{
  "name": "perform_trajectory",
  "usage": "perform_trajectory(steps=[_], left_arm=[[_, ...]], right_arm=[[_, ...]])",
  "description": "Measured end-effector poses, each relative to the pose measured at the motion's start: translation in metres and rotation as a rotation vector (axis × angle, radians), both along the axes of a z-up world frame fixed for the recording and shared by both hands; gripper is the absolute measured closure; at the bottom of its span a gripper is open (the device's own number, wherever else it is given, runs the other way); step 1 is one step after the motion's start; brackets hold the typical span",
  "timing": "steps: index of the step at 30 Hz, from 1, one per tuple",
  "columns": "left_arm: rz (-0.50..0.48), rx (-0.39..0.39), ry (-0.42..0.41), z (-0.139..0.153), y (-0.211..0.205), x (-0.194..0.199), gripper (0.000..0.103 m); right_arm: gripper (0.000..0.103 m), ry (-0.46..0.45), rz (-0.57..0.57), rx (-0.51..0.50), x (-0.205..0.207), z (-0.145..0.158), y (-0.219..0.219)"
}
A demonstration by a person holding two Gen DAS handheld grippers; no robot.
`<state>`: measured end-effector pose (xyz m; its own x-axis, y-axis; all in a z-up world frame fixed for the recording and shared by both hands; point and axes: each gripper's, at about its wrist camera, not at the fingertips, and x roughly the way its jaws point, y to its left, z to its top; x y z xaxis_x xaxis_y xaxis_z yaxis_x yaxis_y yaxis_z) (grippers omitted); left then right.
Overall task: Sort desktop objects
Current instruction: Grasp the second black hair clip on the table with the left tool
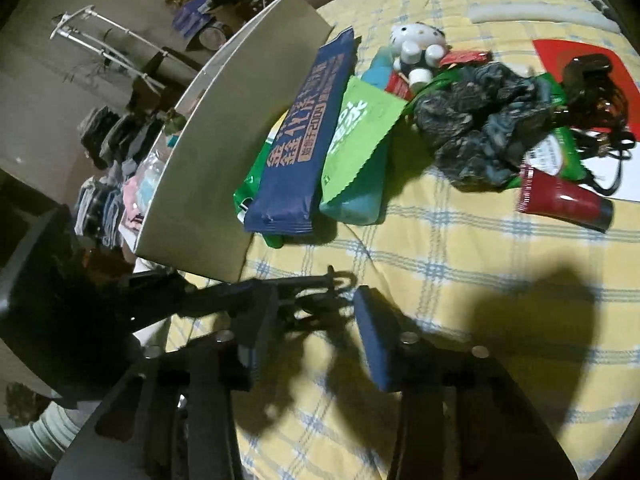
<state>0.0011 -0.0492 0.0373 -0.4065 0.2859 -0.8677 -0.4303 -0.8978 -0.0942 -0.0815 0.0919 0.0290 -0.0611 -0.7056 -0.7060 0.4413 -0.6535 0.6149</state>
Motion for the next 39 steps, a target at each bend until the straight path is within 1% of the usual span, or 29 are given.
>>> perform_trajectory(steps=[1, 3, 5, 8, 10, 11, 13, 16, 25, 29, 39], left_arm=[[-0.001, 0.006, -0.002, 0.0, -0.001, 0.001, 0.088], [-0.01, 0.02, -0.011, 0.0, 0.0, 0.002, 0.088], [-0.027, 0.006, -0.005, 0.001, 0.002, 0.005, 0.088], [-0.019, 0.007, 0.004, 0.004, -0.001, 0.007, 0.081], [-0.008, -0.002, 0.017, 0.005, -0.002, 0.007, 0.071], [-0.001, -0.005, 0.024, 0.005, -0.004, 0.007, 0.069], [-0.003, -0.001, 0.026, 0.005, -0.005, 0.008, 0.069], [-0.009, -0.022, 0.04, 0.004, -0.004, 0.009, 0.069], [-0.022, 0.001, 0.039, 0.002, -0.005, 0.007, 0.069], [-0.016, 0.015, 0.032, 0.003, -0.007, 0.008, 0.069], [-0.002, 0.02, 0.029, 0.006, -0.01, 0.009, 0.068]], right_arm=[[0.072, -0.002, 0.004, -0.005, 0.0, -0.001, -0.002], [0.077, 0.001, 0.014, 0.003, 0.001, -0.002, -0.005], [0.083, 0.001, 0.022, 0.018, 0.002, -0.005, -0.005], [0.085, -0.016, 0.009, 0.007, 0.001, -0.008, 0.0], [0.085, -0.013, 0.008, 0.008, 0.001, -0.008, 0.001], [0.085, -0.013, 0.008, 0.009, 0.001, -0.008, 0.002], [0.085, -0.01, 0.009, 0.013, 0.001, -0.008, 0.001], [0.085, -0.011, 0.009, 0.012, 0.001, -0.007, 0.001], [0.086, -0.015, 0.005, 0.005, 0.001, -0.007, -0.003], [0.088, -0.006, 0.0, 0.001, 0.003, -0.006, 0.004], [0.088, -0.026, -0.031, -0.014, -0.002, -0.009, 0.02]])
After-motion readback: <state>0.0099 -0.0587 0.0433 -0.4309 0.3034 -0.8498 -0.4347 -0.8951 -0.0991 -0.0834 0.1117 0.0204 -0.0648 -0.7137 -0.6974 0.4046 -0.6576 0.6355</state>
